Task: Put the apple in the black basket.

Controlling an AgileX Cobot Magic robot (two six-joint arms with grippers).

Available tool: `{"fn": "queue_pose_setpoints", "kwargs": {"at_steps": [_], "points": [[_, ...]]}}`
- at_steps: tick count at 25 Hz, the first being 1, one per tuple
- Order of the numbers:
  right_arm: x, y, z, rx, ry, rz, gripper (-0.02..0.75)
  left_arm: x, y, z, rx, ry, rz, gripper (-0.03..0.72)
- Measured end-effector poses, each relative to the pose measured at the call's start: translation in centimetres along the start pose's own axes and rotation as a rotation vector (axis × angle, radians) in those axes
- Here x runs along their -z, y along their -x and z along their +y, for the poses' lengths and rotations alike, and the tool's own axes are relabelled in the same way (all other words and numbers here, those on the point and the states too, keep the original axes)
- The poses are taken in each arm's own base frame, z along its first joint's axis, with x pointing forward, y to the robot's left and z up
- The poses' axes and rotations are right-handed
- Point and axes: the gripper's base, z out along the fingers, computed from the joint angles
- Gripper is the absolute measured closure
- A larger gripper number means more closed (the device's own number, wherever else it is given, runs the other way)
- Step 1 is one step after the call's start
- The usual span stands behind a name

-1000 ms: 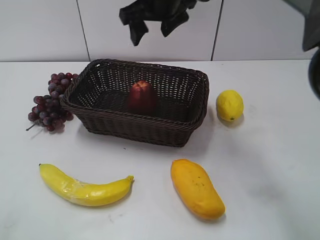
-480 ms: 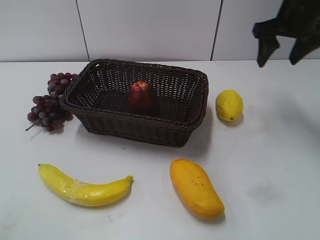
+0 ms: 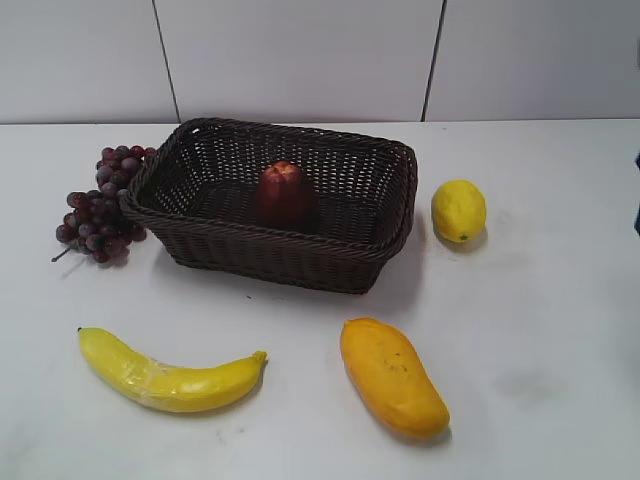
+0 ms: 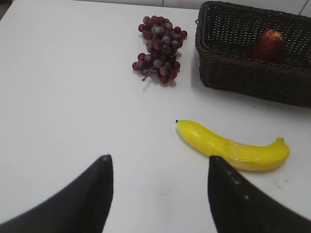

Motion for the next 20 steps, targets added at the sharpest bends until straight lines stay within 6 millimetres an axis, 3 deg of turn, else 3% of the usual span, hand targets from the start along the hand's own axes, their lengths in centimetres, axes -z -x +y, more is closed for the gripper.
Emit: {"fn": "queue_pose_setpoints", "kwargs": {"at_steps": [6,12,16,20], "points": [[0.3,-7.8,0.0,0.0,0.002,-0.064,0.146,0.0,0.0,0.0,0.0,0.0,0.0,0.226],[-0.2,-13.7,0.0,-0.004,0.006,-0.136,0.146,0.0,0.0,0.0,0.0,0.0,0.0,0.226],[-0.4,-16.8,0.1,-0.012,0.017,-0.202,0.146,0.0,0.0,0.0,0.0,0.0,-0.001,0.226],[1.3,-18.5,0.2,-0.023,0.035,-0.357,0.146,0.0,0.0,0.0,0.0,0.0,-0.001,0.226]]}}
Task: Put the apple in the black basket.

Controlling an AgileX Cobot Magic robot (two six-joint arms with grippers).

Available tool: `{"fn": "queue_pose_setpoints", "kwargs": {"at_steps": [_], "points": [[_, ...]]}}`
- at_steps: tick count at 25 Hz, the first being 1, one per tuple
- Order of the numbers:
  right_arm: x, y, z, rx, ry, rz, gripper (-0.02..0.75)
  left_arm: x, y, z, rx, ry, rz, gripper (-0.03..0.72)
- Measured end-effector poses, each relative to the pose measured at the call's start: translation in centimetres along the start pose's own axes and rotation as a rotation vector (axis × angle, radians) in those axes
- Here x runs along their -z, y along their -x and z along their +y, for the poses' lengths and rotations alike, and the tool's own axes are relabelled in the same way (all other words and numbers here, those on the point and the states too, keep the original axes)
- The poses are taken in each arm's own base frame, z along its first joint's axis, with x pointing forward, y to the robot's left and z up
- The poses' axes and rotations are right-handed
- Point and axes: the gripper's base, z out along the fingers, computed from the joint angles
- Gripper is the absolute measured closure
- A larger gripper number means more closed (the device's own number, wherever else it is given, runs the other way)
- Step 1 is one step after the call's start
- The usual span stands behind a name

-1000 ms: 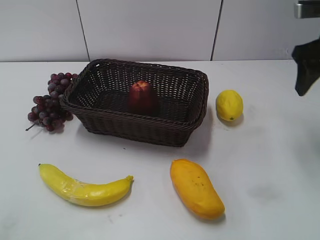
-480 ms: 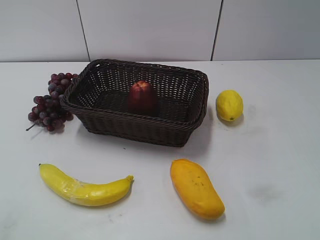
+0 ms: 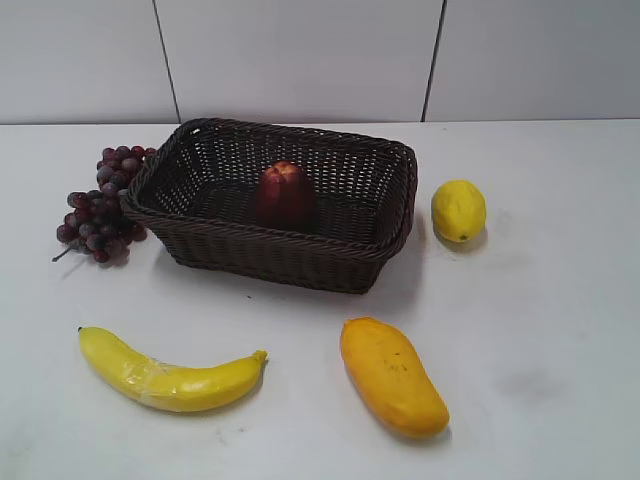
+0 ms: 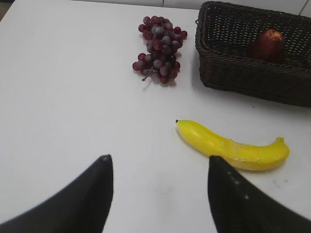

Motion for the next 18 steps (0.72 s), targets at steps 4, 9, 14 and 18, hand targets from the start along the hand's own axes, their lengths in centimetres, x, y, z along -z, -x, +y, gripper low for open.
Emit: {"fn": "queue_pose_setpoints", "kwargs": {"at_steps": [4,9,14,18], "points": [[1.9,-1.1,0.0,-0.003,0.004,-0.139,0.157,0.0,0.0,0.0,0.0,0.0,0.0,0.226],[3.9,-2.9,-0.1,-0.004,0.008,-0.309,0.188,0.0,0.0,0.0,0.0,0.0,0.0,0.226],[5.3,-4.6,-0.1,-0.007,0.011,-0.447,0.199,0.0,0.0,0.0,0.0,0.0,0.0,0.226],[6.0,-5.8,-0.1,-0.007,0.012,-0.539,0.2,0.0,0.0,0.0,0.0,0.0,0.0,0.226]]}}
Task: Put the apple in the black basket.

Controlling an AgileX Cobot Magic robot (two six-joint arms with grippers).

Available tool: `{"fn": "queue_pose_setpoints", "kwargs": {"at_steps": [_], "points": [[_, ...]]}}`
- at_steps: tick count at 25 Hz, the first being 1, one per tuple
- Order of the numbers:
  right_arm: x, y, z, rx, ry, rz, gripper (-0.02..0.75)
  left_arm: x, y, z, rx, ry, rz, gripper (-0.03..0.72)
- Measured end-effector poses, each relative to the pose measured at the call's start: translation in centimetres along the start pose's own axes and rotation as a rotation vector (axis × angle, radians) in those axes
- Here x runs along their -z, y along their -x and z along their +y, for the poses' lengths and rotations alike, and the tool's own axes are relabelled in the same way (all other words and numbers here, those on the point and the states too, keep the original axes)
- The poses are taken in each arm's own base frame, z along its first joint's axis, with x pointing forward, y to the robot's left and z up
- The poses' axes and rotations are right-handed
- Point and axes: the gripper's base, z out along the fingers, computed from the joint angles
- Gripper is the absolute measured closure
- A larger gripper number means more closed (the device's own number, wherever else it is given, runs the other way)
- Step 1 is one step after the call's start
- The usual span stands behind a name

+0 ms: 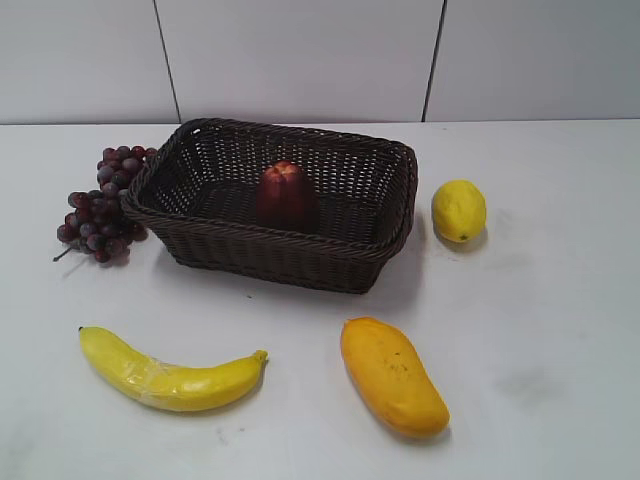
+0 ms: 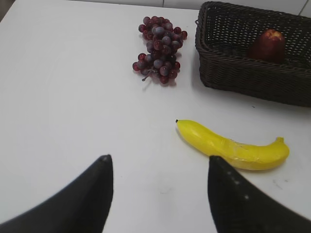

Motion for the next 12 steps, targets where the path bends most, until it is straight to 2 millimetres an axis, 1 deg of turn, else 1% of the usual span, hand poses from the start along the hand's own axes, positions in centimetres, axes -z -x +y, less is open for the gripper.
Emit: {"fn": "queue_pose_setpoints", "kwargs": {"at_steps": [3,12], "points": [[0.69,-0.38,-0.01,-0.001,0.001,-0.051,0.202,0.0,0.0,0.0,0.0,0.0,0.0,0.226],[0.77,-0.43,-0.01,-0.003,0.002,-0.057,0.207,0.0,0.0,0.0,0.0,0.0,0.0,0.226]]}}
